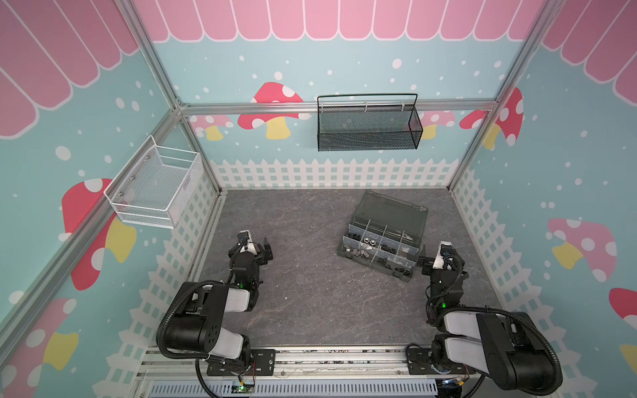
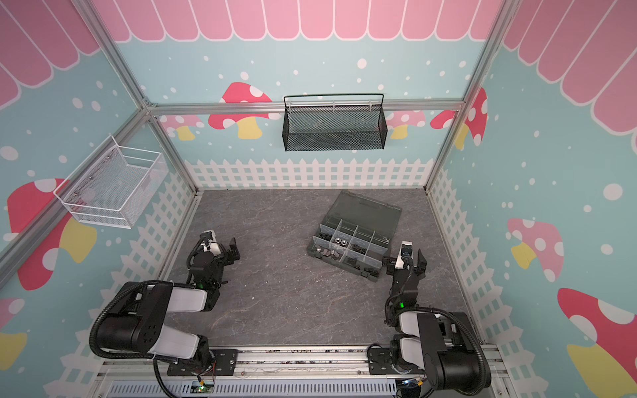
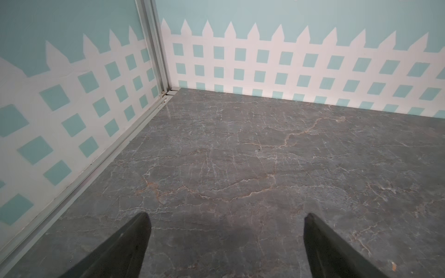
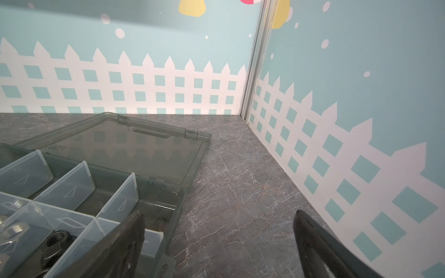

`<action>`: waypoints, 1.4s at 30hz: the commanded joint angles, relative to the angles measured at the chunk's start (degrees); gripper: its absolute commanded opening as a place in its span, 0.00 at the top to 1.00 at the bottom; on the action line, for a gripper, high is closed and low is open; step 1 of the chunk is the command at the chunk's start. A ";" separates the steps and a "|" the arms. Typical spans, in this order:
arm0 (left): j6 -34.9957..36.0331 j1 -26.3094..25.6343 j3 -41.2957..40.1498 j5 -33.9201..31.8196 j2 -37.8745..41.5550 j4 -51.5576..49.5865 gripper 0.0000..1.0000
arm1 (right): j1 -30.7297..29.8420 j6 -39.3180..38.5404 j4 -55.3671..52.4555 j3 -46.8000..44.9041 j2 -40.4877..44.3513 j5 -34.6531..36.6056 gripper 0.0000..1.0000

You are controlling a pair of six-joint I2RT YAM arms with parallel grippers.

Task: Sort the screws and nuts into containers
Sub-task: Reset both arms

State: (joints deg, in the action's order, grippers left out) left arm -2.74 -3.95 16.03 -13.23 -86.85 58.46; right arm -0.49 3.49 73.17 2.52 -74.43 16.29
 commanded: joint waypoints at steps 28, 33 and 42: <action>0.20 4.30 6.47 11.65 -1.13 -8.24 0.00 | 2.69 -4.06 0.06 9.86 -12.66 -20.19 0.02; 0.19 4.21 6.47 11.58 -1.13 -8.26 0.00 | 2.69 -4.08 0.00 9.87 -12.59 -20.24 0.02; 0.21 4.23 6.49 11.55 -1.09 -8.27 0.00 | 2.69 -4.08 0.07 9.86 -12.67 -20.21 0.02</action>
State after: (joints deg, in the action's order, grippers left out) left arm -2.76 0.10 22.04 -2.31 -87.72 50.54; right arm 1.89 0.45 72.36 12.45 -86.83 -3.22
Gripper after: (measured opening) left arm 0.997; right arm 0.979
